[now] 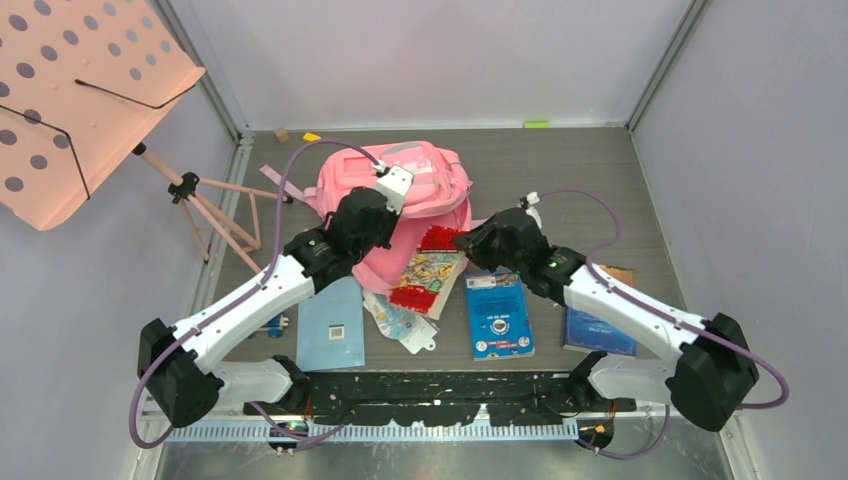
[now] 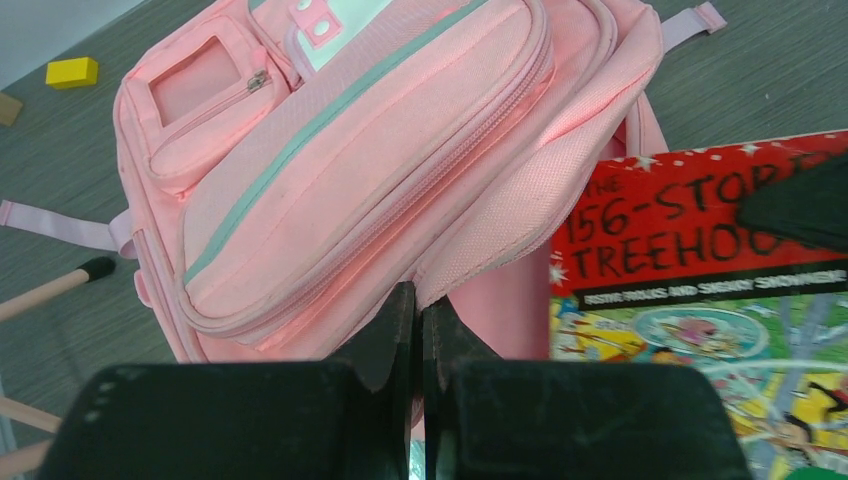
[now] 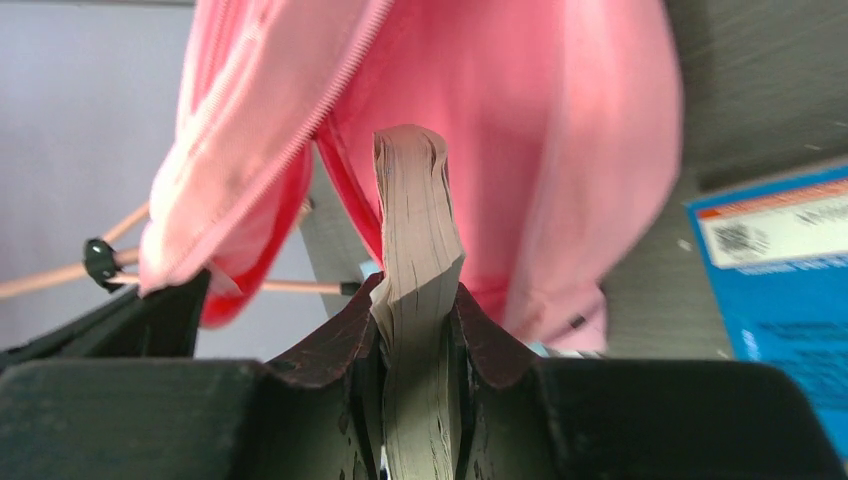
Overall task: Pack the student bag
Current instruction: Pick up the book from the center of the board, then place the book in the student bag.
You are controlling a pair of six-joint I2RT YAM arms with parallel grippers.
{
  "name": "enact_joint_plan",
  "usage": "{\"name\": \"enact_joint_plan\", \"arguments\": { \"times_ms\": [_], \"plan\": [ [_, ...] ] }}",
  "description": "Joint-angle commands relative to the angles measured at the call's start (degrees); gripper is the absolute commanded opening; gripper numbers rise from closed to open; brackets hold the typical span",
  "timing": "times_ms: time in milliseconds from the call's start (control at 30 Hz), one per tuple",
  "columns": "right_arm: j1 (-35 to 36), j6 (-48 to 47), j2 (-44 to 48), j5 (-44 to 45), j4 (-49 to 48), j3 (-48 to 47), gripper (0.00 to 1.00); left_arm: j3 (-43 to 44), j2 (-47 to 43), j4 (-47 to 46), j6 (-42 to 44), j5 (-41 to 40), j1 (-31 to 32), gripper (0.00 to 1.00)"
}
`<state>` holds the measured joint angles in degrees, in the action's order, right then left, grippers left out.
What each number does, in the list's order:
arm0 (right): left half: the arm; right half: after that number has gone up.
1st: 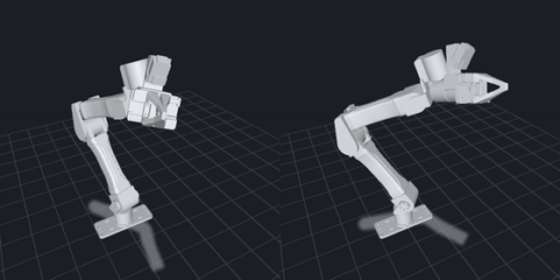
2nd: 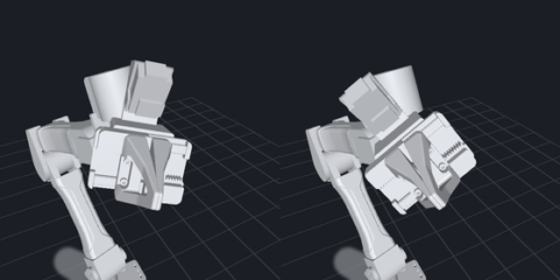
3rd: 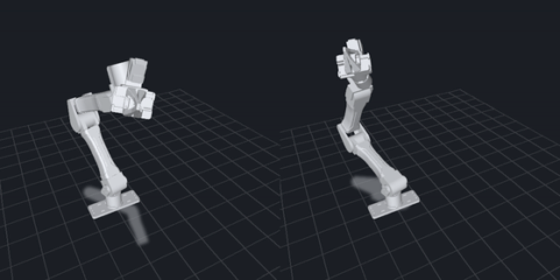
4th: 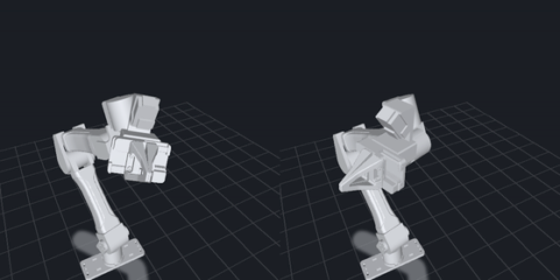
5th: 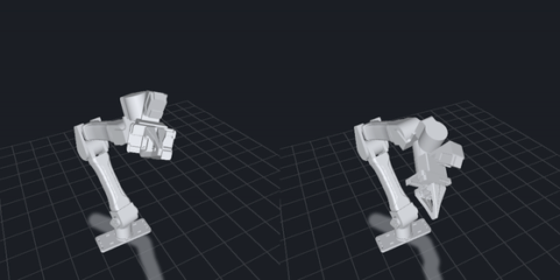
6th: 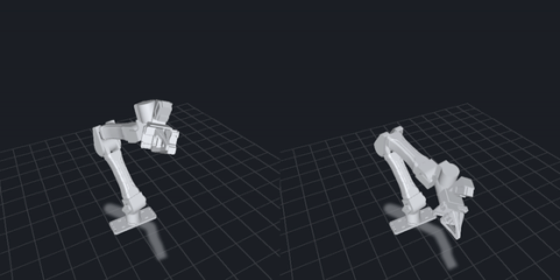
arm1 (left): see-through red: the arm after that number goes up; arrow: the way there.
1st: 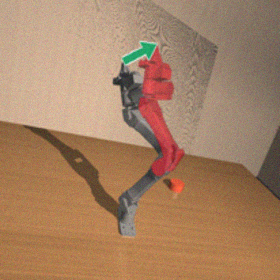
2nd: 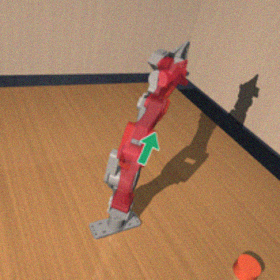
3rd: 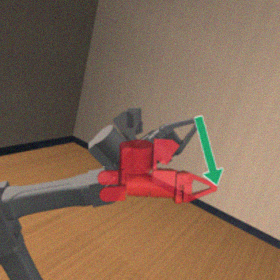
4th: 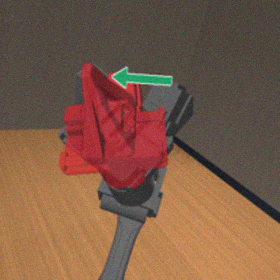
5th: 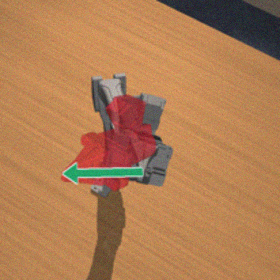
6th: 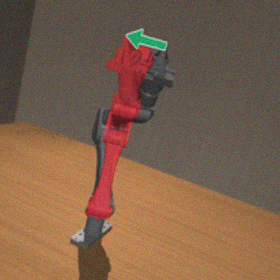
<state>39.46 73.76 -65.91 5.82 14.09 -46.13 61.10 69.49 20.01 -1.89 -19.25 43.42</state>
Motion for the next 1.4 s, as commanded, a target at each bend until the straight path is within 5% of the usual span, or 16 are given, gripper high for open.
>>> {"name": "enact_joint_plan", "arguments": {
  "times_ms": [0,300,800,1367],
  "plan": [
    [3.4,9.1,-4.1,9.6,-19.6,-1.5,0.01,0.7,-2.6,-4.5,-1.8,1.1,-0.1,0.0],
    [5.1,12.8,-14.5,24.8,-33.5,-0.3,0.01,0.6,-3.1,-4.7,-2.6,2.1,-0.1,0.0],
    [5.0,10.2,-32.3,34.5,-58.9,-3.9,0.01,0.7,-3.8,-4.6,-3.5,2.8,-0.1,0.0],
    [4.3,11.3,-46.6,41.5,-69.8,-11.5,0.01,0.7,-3.3,-4.6,-4.0,3.2,-0.1,0.0]
  ]
}}
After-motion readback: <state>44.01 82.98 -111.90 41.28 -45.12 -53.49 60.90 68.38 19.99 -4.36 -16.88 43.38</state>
